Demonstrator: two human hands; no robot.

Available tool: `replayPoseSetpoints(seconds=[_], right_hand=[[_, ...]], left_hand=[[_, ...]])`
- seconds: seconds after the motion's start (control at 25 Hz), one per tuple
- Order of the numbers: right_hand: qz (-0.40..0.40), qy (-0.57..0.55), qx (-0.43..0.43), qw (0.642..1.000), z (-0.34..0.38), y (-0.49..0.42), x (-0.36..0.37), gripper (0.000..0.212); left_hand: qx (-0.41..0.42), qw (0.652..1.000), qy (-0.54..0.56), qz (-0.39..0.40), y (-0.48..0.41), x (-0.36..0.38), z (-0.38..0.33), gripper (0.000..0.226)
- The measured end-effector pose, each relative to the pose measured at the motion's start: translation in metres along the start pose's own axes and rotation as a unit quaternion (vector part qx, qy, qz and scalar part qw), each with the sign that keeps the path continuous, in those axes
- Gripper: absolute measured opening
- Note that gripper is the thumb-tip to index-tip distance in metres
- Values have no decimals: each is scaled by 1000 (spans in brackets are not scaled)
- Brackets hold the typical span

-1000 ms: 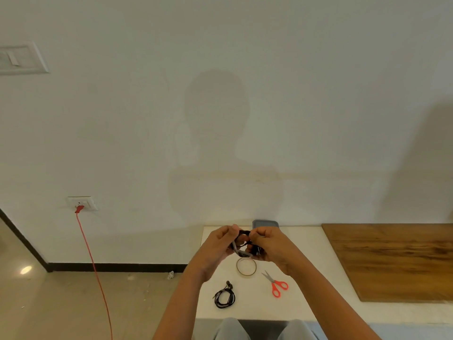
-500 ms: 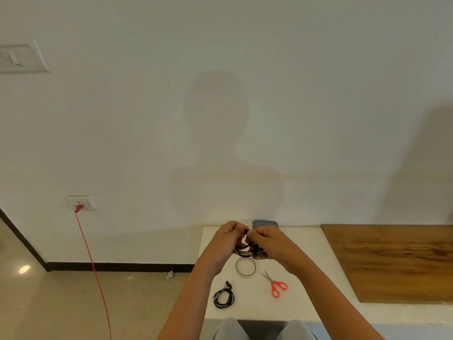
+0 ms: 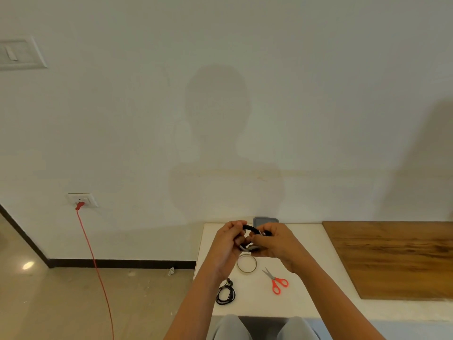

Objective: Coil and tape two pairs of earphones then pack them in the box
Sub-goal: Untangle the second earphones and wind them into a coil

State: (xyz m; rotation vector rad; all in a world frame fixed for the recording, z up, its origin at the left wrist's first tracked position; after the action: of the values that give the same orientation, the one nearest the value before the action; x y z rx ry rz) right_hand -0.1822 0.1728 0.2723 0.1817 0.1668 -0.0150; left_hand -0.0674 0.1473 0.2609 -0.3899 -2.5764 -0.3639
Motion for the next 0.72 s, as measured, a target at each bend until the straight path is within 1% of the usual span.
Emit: replayPoseSetpoints(seconds=[0.08,0.12,0.16,0.2,0.24,0.28,0.32,0.36,0.44,0.52,0.56,0.64,0.72], right_hand=[[-3,41,-12,999,1,-2,-3,9],[-4,57,-14,998,2,-3,-3,7],[-5,80,-17,997,3,-4,-3,6],[-6,105,-23,994,5,-5,-3,5],[-6,136,-28,990,7,-7,-2,7],[-2,155,-29,987,7,-8,-1,9],[1,160,-25,987,6,-10,1,10],[4,149,-18,989,4,-10,3,10],[2,109,1,994,-2,-10,3,7],[-2,58,29,998,-10,-9,3,5],[-1,32,42,999,-15,-9,4,7],[-2,-12,67,998,-24,-9,6,12],[-6,-57,80,995,-28,-8,8,9]], left_hand=[[-46,997,-52,36,-2,2,1,18],[-66,991,-110,45,-3,2,-1,20],[-74,977,-193,50,-3,1,-3,25],[-73,951,-294,54,-4,1,-7,31],[-66,918,-387,58,-4,3,-9,34],[-55,887,-455,60,-4,4,-11,33],[-50,868,-491,59,-6,4,-10,30],[-48,859,-508,53,-7,3,-10,27],[-33,851,-523,31,-9,1,-10,26],[6,851,-526,11,-9,4,-12,28],[29,858,-513,0,-7,7,-13,27],[59,883,-464,-31,-4,7,-13,26],[43,923,-379,-51,-5,2,-6,26]])
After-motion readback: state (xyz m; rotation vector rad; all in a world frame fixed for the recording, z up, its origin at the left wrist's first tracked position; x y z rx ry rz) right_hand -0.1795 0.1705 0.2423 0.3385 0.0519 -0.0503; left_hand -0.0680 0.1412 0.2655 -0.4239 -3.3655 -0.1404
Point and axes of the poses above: each hand's wrist, its own y-axis away from the middle knuckle, its own x-axis out of the palm, z = x × y, the point moved 9 cm from there along -y, towards the middle knuckle, and after that the axes turned 4 degrees about y, right-handed, at the moved point
